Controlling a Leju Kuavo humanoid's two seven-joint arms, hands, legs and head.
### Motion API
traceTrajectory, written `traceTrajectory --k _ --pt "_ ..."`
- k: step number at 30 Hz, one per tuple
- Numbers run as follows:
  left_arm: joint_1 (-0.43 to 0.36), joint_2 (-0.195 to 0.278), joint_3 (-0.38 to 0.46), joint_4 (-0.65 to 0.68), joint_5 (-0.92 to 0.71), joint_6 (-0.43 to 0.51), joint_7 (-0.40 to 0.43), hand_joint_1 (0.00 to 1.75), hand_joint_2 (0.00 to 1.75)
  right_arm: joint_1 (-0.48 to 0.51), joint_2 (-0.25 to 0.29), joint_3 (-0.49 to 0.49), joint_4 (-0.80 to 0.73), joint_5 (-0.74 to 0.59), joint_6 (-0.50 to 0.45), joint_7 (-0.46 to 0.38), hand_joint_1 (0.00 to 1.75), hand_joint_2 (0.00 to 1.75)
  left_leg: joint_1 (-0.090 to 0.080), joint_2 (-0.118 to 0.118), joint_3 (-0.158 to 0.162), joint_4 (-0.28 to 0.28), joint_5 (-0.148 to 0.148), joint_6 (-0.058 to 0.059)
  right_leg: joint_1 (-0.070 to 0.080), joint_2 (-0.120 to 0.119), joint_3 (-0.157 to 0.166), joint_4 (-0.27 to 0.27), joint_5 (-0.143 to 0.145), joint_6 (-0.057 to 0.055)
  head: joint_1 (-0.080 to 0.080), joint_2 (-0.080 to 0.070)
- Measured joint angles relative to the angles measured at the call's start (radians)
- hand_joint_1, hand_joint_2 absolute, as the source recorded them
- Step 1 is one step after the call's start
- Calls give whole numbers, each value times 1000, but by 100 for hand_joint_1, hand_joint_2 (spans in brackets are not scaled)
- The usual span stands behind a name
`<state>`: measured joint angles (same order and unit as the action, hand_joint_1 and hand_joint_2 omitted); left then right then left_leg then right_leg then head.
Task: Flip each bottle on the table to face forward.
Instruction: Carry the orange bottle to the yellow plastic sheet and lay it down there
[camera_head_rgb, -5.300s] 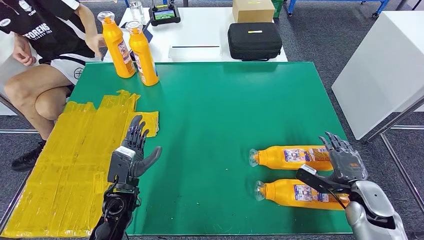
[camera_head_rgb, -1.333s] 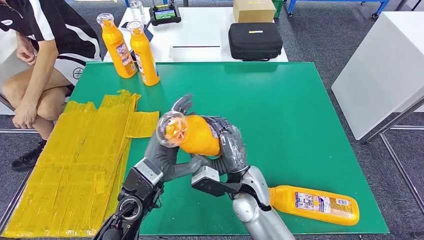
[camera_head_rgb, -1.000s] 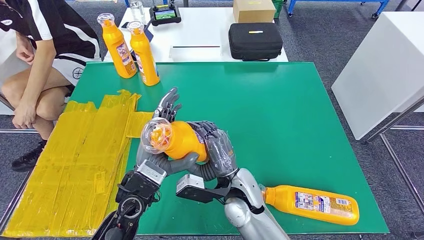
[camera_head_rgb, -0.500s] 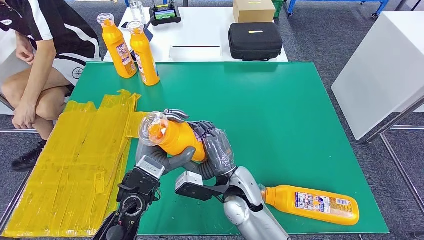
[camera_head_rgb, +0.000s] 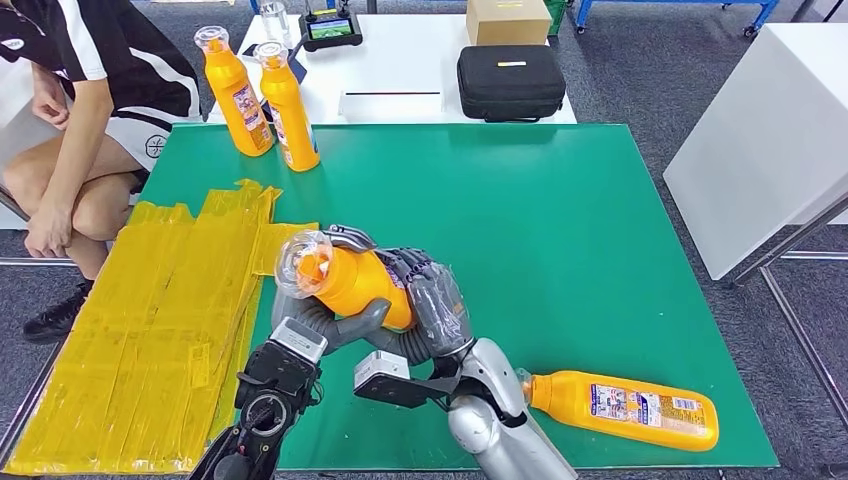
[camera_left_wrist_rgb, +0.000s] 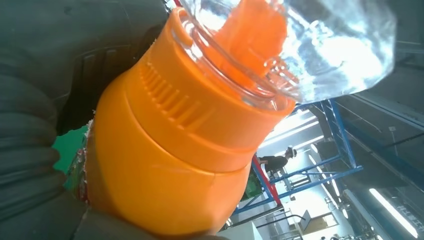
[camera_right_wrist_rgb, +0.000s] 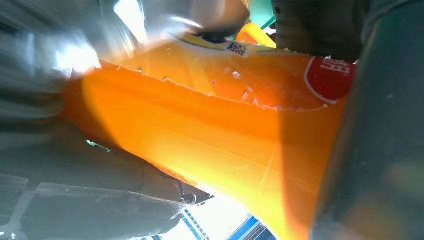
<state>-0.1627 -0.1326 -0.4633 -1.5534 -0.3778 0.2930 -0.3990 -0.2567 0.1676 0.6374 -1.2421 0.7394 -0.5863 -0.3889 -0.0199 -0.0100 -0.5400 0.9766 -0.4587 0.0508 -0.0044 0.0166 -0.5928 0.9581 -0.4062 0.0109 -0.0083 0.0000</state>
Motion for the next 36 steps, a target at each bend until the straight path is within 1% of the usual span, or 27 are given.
traceTrajectory --k 6,11,14,19,21,25,28,31,34,36 --pt "2 1 22 14 -14 59 4 175 175 20 -18 1 -29 -44 -64 -14 0 175 0 0 0 0 0 0 0 0 0 0 0 0 0 0" --pt "3 1 41 27 -30 101 -3 175 175 44 -39 -8 -81 -62 -89 -25 0 175 0 0 0 0 0 0 0 0 0 0 0 0 0 0" --pt "1 1 56 32 -42 133 -2 175 175 67 -50 -22 -128 -64 -103 -29 0 175 0 0 0 0 0 0 0 0 0 0 0 0 0 0" --pt "-3 4 72 35 -86 143 33 175 175 117 -66 -48 -230 -45 -105 -13 0 175 0 0 0 0 0 0 0 0 0 0 0 0 0 0" --pt "-10 5 84 35 -168 177 61 175 175 136 -71 -59 -266 -32 -104 -7 0 175 0 0 0 0 0 0 0 0 0 0 0 0 0 0" --pt "-34 10 125 38 -458 265 162 175 175 185 -81 -97 -341 12 -107 3 0 175 0 0 0 0 0 0 0 0 0 0 0 0 0 0" --pt "-51 16 160 55 -670 283 251 175 175 223 -86 -146 -403 20 -107 6 0 175 0 0 0 0 0 0 0 0 0 0 0 0 0 0" --pt "-60 21 186 75 -810 305 311 175 175 248 -90 -189 -448 21 -108 10 0 175 0 0 0 0 0 0 0 0 0 0 0 0 0 0" --pt "-71 25 212 106 -1029 327 402 175 175 275 -92 -227 -484 35 -108 12 0 175 0 -1 0 0 0 0 0 0 0 0 0 0 0 0" --pt "-79 29 231 130 -1121 329 443 175 175 291 -93 -257 -505 43 -109 17 0 175 0 0 0 0 0 0 0 0 0 0 0 0 0 0"
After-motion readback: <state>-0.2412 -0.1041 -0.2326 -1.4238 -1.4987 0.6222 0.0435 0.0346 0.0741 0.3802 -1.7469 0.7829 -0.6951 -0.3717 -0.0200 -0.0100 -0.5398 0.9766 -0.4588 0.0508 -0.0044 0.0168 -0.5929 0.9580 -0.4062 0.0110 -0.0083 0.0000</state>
